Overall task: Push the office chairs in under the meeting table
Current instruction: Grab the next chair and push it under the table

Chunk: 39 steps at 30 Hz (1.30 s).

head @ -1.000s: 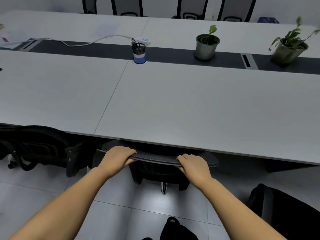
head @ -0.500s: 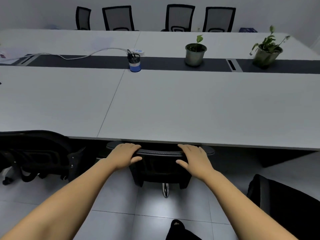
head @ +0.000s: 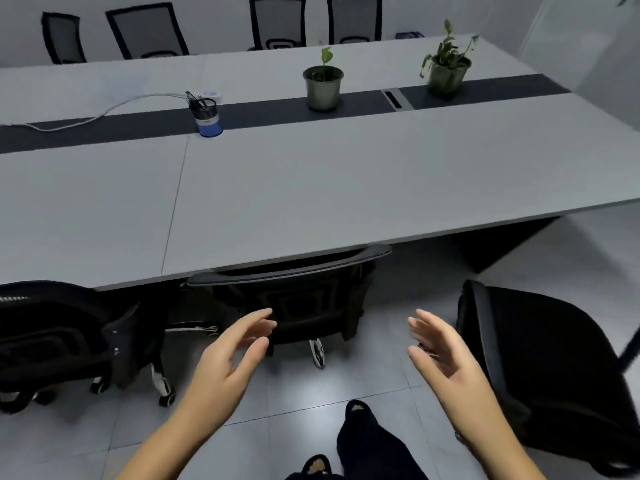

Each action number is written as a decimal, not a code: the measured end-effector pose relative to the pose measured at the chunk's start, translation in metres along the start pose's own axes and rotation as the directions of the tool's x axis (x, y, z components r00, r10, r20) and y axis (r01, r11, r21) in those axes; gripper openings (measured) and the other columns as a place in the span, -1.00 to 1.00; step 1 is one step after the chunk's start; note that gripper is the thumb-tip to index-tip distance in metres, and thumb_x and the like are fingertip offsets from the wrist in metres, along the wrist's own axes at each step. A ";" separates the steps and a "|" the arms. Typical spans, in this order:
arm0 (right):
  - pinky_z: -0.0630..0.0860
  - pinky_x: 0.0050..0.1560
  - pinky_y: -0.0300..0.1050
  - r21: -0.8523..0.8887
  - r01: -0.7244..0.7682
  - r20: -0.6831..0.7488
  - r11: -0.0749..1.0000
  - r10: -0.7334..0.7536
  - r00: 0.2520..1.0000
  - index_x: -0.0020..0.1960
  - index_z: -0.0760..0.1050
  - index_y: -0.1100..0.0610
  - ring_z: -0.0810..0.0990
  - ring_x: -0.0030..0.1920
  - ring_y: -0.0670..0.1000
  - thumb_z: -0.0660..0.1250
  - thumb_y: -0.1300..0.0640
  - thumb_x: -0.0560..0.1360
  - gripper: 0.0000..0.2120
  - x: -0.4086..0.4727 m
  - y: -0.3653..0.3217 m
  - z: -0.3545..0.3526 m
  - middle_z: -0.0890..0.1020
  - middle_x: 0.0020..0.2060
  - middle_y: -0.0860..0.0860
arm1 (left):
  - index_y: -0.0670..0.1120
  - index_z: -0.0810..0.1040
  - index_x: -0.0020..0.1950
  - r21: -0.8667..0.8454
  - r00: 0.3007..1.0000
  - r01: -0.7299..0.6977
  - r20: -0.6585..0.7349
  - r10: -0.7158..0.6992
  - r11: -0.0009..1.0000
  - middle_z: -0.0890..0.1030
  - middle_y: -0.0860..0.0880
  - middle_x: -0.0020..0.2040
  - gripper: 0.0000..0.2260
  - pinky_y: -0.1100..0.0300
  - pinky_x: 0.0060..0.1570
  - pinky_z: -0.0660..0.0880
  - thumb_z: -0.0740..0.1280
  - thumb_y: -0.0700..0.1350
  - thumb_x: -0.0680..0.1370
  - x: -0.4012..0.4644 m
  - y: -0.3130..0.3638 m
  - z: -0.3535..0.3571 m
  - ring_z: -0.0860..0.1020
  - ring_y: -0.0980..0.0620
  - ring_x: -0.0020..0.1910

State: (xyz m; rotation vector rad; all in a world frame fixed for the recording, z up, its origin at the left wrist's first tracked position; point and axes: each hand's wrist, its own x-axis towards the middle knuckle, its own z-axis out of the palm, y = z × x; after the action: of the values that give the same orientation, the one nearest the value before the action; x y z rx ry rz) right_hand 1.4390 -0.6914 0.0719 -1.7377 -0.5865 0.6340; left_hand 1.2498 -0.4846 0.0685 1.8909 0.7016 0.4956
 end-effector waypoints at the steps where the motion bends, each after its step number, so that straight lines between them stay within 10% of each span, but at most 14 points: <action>1: 0.39 0.03 -0.53 0.019 -0.021 -0.029 1.000 0.022 0.999 0.21 0.40 -0.16 0.46 0.17 -0.30 0.32 0.17 0.45 -0.61 -0.015 0.003 -0.003 0.57 0.12 -0.19 | 0.31 0.43 0.16 -0.020 1.000 0.002 0.012 -0.002 1.000 0.59 0.27 0.07 -0.67 0.52 0.04 0.38 0.17 0.18 0.40 -0.008 0.000 0.007 0.54 0.25 0.10; 18: 0.46 0.01 -0.46 0.198 -0.136 -0.571 0.971 0.227 0.789 0.16 0.42 -0.15 0.52 0.11 -0.27 0.31 0.29 0.45 -0.58 -0.210 0.069 -0.092 0.59 0.09 -0.26 | 0.37 0.47 0.09 -0.154 0.951 -0.057 0.292 0.101 0.986 0.60 0.21 0.04 -0.68 0.48 -0.01 0.43 0.22 0.16 0.35 -0.090 0.038 0.154 0.58 0.16 0.05; 27: 0.41 0.11 -0.19 0.207 -0.176 -0.637 0.962 0.269 0.722 0.13 0.41 -0.21 0.51 0.11 -0.29 0.31 0.24 0.45 -0.59 -0.319 0.105 -0.209 0.53 0.12 -0.34 | 0.36 0.50 0.05 -0.181 0.917 -0.085 0.371 0.148 0.980 0.61 0.21 0.03 -0.70 0.44 -0.06 0.47 0.23 0.16 0.34 -0.178 0.091 0.287 0.59 0.17 0.01; 39: 0.41 0.02 -0.29 0.212 -0.215 -0.656 0.953 0.302 0.692 0.13 0.39 -0.21 0.50 0.12 -0.30 0.32 0.25 0.46 -0.59 -0.369 0.154 -0.317 0.56 0.13 -0.18 | 0.44 0.45 0.05 -0.082 0.882 -0.096 0.456 0.123 0.992 0.58 0.27 0.03 -0.74 0.46 -0.03 0.46 0.26 0.11 0.41 -0.220 0.135 0.404 0.57 0.19 0.03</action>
State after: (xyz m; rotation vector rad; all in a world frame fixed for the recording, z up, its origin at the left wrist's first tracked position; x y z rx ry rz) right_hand 1.3953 -1.1985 0.0339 -1.7925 0.2261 0.1637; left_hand 1.3693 -0.9469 0.0250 1.9031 0.2623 0.1188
